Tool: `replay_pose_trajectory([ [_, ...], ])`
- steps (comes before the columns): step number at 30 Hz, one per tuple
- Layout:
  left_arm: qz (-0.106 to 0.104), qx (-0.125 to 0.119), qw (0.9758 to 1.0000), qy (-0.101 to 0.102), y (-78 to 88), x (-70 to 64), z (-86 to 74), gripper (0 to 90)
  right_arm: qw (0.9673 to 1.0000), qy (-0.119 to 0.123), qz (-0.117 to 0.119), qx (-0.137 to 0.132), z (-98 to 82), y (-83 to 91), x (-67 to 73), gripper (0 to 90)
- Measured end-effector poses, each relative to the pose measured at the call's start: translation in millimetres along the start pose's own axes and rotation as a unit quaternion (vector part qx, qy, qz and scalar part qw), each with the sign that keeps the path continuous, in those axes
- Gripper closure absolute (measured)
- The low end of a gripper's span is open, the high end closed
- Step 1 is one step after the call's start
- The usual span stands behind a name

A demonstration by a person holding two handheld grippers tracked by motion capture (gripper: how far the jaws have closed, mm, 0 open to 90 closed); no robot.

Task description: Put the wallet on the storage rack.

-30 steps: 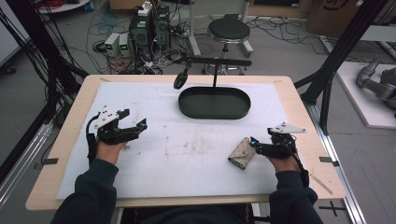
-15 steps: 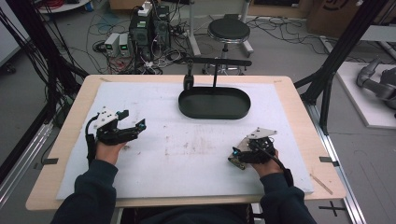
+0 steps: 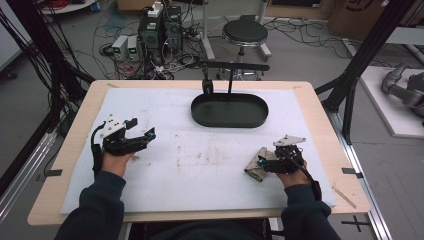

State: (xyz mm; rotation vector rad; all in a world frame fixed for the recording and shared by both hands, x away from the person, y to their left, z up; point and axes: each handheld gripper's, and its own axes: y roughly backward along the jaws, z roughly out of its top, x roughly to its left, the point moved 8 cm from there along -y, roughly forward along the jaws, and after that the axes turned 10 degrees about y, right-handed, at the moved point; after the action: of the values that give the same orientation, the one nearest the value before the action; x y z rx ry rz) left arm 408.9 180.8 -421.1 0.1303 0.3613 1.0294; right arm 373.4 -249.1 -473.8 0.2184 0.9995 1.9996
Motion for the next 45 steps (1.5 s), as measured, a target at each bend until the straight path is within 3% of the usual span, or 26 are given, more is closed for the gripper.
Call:
replay_pose_trajectory([
  [3,0.0,0.001,1.0,0.0,-0.6,-0.3,-0.3,22.8,1.0,0.002,0.009,-0.003,0.6,1.4,2.6,22.9],
  [4,-0.001,0.003,1.0,-0.002,-0.6,-0.7,-0.6,22.8,0.9997,0.006,0.023,-0.007,2.7,3.5,7.2,23.0],
  [6,-0.002,0.003,1.0,0.0,-0.9,-1.1,-0.9,22.9,0.9995,0.02,0.026,-0.002,2.5,4.9,8.8,25.7],
  [11,-0.001,0.005,1.0,0.0,-0.9,-0.7,-1.4,23.1,0.9989,0.008,0.045,0.015,-4.0,4.3,5.7,26.8],
  [12,-0.001,0.006,1.0,0.0,-1.0,-0.6,-1.6,23.3,0.9979,0.007,0.06,0.02,-5.2,4.8,4.6,35.0],
  [16,-0.003,0.005,1.0,0.001,-1.2,-0.6,-2.0,24.4,0.9966,0.02,0.077,0.023,-4.5,4.2,2.8,43.3],
  [19,-0.002,0.006,1.0,0.0,-0.8,-0.5,-1.9,24.7,0.9952,0.059,0.073,0.026,-1.5,3.1,-2.6,49.9],
  [20,-0.002,0.005,1.0,0.0,-1.1,-0.6,-1.9,24.7,0.9952,0.059,0.073,0.026,-1.5,3.1,-2.6,49.9],
  [21,-0.001,0.006,1.0,0.001,-1.3,-0.6,-2.2,24.8,0.9947,0.077,0.061,0.028,0.2,2.5,-6.3,50.7],
  [25,-0.002,0.006,1.0,0.001,-1.4,-1.1,-2.2,25.0,0.9955,0.083,0.034,0.03,1.7,0.1,-15.8,51.4],
  [26,-0.001,0.006,1.0,0.001,-1.4,-0.5,-2.1,25.0,0.9966,0.076,0.014,0.03,1.7,-2.3,-25.0,51.1],
  [30,-0.002,0.006,1.0,0.001,-1.7,-0.3,-2.3,25.1,0.9977,0.061,-0.013,0.028,2.1,-6.5,-37.1,46.9],
  [32,-0.003,0.004,1.0,0.003,-1.7,-0.7,-2.1,25.2,0.9989,0.021,-0.033,0.027,1.9,-6.1,-45.0,37.7],
  [34,-0.002,0.006,1.0,0.002,-1.8,-0.2,-2.3,25.4,0.9986,-0.023,-0.047,0.009,3.2,-2.4,-47.9,28.1],
  [37,-0.003,0.007,1.0,0.002,-2.3,-0.4,-2.7,25.6,0.995,-0.081,-0.059,0.001,2.4,-0.3,-48.4,24.1],
  [41,-0.005,0.007,1.0,0.001,-1.7,-1.8,-2.4,26.1,0.9921,-0.103,-0.071,0.011,0.6,-3.0,-44.9,21.7],
  [43,-0.005,0.004,1.0,0.001,-0.9,-1.5,-1.8,26.1,0.9877,-0.129,-0.082,0.032,-4.0,-9.7,-44.7,21.6],
  [45,-0.005,0.005,1.0,0.002,-0.8,-1.0,-1.8,26.1,0.985,-0.151,-0.073,0.039,-7.4,-16.2,-44.7,19.9],
])
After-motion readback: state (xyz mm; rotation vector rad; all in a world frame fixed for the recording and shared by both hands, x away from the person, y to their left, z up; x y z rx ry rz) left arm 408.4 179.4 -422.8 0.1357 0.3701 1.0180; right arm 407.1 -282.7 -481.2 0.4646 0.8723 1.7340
